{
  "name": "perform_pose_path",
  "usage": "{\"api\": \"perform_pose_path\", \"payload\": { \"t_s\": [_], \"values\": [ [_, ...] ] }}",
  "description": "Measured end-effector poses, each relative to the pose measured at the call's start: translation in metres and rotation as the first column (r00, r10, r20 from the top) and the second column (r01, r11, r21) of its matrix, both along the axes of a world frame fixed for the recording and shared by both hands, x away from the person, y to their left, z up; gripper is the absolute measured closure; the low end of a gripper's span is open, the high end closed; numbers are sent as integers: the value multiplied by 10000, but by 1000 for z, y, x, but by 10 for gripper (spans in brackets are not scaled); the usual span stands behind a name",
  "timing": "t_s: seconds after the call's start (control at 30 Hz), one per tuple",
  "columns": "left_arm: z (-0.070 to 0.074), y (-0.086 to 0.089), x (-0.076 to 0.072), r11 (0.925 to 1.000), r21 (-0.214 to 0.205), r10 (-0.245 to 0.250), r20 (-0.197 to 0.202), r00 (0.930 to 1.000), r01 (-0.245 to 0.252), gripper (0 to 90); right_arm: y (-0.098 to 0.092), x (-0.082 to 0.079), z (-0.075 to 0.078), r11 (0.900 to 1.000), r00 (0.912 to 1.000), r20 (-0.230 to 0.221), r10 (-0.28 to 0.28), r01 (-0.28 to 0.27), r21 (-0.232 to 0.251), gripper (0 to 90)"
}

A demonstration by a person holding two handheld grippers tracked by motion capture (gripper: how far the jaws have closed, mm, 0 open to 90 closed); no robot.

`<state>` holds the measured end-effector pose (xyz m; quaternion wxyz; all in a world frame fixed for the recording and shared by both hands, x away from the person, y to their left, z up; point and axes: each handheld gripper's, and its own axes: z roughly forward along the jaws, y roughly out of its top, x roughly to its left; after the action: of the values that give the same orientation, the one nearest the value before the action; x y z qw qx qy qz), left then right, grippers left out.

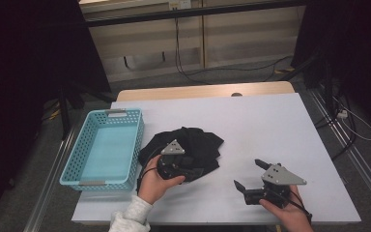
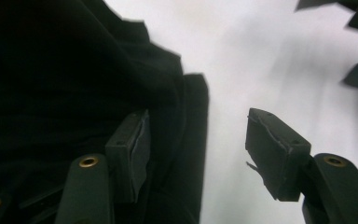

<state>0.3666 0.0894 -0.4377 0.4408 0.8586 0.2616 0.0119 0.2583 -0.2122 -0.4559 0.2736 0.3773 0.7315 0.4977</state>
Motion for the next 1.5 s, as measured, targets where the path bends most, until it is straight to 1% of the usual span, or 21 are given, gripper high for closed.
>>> {"api": "perform_pose_path", "payload": {
  "t_s": [0.1, 0.17, 0.23, 0.3, 0.33, 0.37, 0.4, 0.43, 0.47, 0.5, 0.53, 0.6, 0.63, 0.67, 0.83, 1.0, 1.1, 1.33, 1.4, 1.43, 1.5],
  "values": [
    [-11, -5, 2, 9995, 278, -141, 108, 9998, 138, 406, -3, 0, 0, 10000, 10000, 23, -59, 59, 47, 20],
    [-15, -8, 3, 9991, 347, -235, 112, 9997, 231, 403, -4, 1, -1, 10000, 10000, -1, -86, 86, 43, 19],
    [-16, -11, 3, 9993, 291, -259, 206, 9995, 253, 401, -4, 0, -2, 10000, 10000, -61, -69, 69, -19, 20],
    [-17, -14, 3, 9983, 441, -386, 317, 9988, 372, 405, -5, 0, -2, 10000, 10000, -72, -50, 50, -34, 20],
    [-18, -15, 1, 9984, 425, -401, 348, 9986, 386, 410, -6, 0, -2, 10000, 9999, -78, -77, 77, -22, 20],
    [-18, -17, 0, 9977, 450, -528, 291, 9982, 515, 416, -7, 0, -2, 10000, 9999, -71, -89, 89, -6, 20],
    [-19, -20, -3, 9947, 626, -825, 64, 9966, 819, 457, -7, -1, -2, 9999, 9999, -66, -105, 105, 8, 20],
    [-20, -22, -5, 9943, 612, -877, 87, 9961, 870, 475, -7, -1, -2, 9999, 9999, -65, -138, 138, 20, 20],
    [-20, -24, -6, 9944, 580, -895, 91, 9959, 888, 496, -7, -1, -2, 9999, 9999, -57, -135, 135, 25, 20],
    [-20, -26, -7, 9931, 787, -886, 229, 9958, 865, 522, -7, -1, -2, 9999, 9999, -55, -119, 119, 22, 20],
    [-19, -27, -7, 9933, 855, -797, 269, 9965, 771, 579, -7, -1, -2, 9999, 9999, -59, -110, 110, -2, 20],
    [-20, -28, -7, 9931, 834, -846, 187, 9962, 828, 648, -7, -2, -2, 10000, 10000, -46, -86, 86, -3, 21],
    [-21, -27, -8, 9933, 852, -810, 332, 9962, 779, 661, -6, -2, -1, 10000, 10000, -37, -87, 87, -6, 21],
    [-21, -27, -8, 9939, 824, -773, 412, 9962, 737, 700, -6, -2, -1, 9999, 9999, -31, -101, 101, -11, 21],
    [-22, -27, -7, 9939, 927, -646, 551, 9964, 593, 789, -6, -2, -1, 9999, 9999, -4, -122, 122, -29, 21],
    [-21, -29, -6, 9937, 1030, -503, 513, 9974, 448, 842, -7, -3, -1, 9999, 9999, -15, -147, 147, -56, 21],
    [-22, -29, -6, 9950, 926, -418, 473, 9980, 373, 874, -7, -3, -1, 9998, 9998, 3, -201, 201, -25, 20],
    [-23, -28, -7, 9973, 695, -265, 392, 9989, 237, 896, -3, 2, -1, 9999, 10000, 13, -71, 71, -76, 20],
    [-21, -26, -8, 9977, 639, -238, 163, 9996, 227, 900, -2, 3, -1, 10000, 10000, 11, 13, -13, -66, 20],
    [-20, -25, -8, 9985, 482, -270, -11, 9996, 270, 900, -1, 4, -1, 10000, 10000, -10, 6, -6, -50, 20],
    [-17, -23, -8, 9987, 439, -245, 50, 9997, 243, 900, -1, 5, -1, 10000, 10000, -6, 38, -38, -56, 20]
  ]
}}
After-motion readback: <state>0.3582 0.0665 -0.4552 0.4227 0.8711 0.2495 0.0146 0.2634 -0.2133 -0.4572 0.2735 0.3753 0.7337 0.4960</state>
